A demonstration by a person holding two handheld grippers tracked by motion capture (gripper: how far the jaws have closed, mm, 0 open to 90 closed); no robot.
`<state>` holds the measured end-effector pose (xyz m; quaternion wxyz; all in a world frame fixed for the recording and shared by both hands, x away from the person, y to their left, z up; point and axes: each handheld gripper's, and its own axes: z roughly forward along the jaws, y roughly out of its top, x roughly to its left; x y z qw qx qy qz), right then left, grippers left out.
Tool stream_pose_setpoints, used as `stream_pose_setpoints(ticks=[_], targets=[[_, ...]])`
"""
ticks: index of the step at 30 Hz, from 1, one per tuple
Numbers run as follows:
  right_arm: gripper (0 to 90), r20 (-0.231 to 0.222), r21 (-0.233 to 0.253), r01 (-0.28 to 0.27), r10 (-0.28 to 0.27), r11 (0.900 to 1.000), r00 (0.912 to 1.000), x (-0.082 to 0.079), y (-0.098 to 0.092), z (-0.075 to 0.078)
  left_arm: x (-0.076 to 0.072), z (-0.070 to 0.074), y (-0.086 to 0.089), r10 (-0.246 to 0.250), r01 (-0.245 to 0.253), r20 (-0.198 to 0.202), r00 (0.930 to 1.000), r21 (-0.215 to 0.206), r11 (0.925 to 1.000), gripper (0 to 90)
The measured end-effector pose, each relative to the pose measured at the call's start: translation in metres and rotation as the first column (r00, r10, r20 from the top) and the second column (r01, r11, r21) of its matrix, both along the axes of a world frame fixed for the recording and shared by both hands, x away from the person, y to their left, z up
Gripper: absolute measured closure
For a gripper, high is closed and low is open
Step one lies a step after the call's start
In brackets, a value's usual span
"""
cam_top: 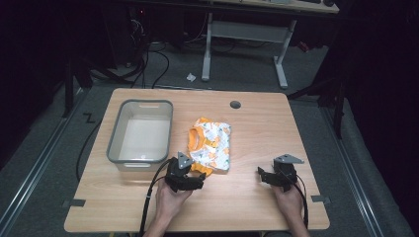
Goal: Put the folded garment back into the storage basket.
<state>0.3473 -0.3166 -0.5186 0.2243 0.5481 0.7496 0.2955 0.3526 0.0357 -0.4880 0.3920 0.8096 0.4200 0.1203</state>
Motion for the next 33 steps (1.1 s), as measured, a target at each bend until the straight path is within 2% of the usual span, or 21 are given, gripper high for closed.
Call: stream_pose_setpoints(ticks=[6, 9, 11, 12, 14, 23, 26, 27, 30, 31, 33], targets=[[26.9, -0.001, 0.000, -0.001, 0.001, 1.000, 1.0000, 0.000, 0.000, 0.000, 0.014, 0.002, -0.005, 0.024, -0.024, -0.027, 0.9994, -0.004, 0.9997, 19.1], [26.9, -0.001, 0.000, 0.000, 0.000, 1.000, 1.0000, 0.000, 0.000, 0.000, 0.021, 0.004, -0.009, 0.032, -0.031, -0.028, 0.9991, 0.014, 0.9994, 18.2], [26.9, -0.002, 0.000, 0.000, 0.000, 1.000, 1.0000, 0.000, 0.000, 0.000, 0.025, 0.005, -0.011, 0.036, -0.036, -0.024, 0.9990, 0.007, 0.9993, 18.2], [26.9, -0.001, 0.000, 0.000, 0.000, 1.000, 1.0000, 0.000, 0.000, 0.000, 0.027, 0.006, -0.011, 0.044, -0.044, -0.028, 0.9986, -0.012, 0.9989, 18.0], [26.9, -0.002, 0.001, 0.001, -0.001, 1.000, 1.0000, 0.000, 0.000, 0.000, 0.033, 0.006, -0.014, 0.056, -0.056, -0.045, 0.9974, 0.002, 0.9984, 17.2], [26.9, -0.002, 0.001, -0.001, 0.001, 1.000, 1.0000, 0.000, 0.000, 0.000, 0.054, 0.013, -0.027, 0.069, -0.068, -0.034, 0.9970, 0.040, 0.9969, 16.4], [26.9, -0.002, 0.001, -0.001, 0.001, 1.000, 1.0000, 0.000, 0.000, 0.000, 0.059, 0.013, -0.028, 0.073, -0.072, -0.039, 0.9965, 0.041, 0.9966, 15.3], [26.9, -0.003, 0.001, -0.002, 0.002, 1.000, 1.0000, 0.000, 0.000, 0.000, 0.063, 0.013, -0.029, 0.073, -0.073, -0.038, 0.9966, 0.026, 0.9970, 15.2], [26.9, -0.003, 0.000, -0.002, 0.002, 1.000, 1.0000, 0.000, 0.000, 0.000, 0.066, 0.011, -0.028, 0.082, -0.081, -0.035, 0.9960, 0.016, 0.9966, 15.2], [26.9, -0.003, 0.000, -0.002, 0.002, 1.000, 1.0000, 0.000, 0.000, 0.000, 0.068, 0.009, -0.028, 0.090, -0.089, -0.043, 0.9950, 0.016, 0.9959, 15.2], [26.9, -0.002, 0.000, -0.003, 0.003, 1.000, 1.0000, 0.000, 0.000, 0.000, 0.075, 0.001, -0.027, 0.112, -0.111, -0.081, 0.9903, 0.023, 0.9936, 14.9]])
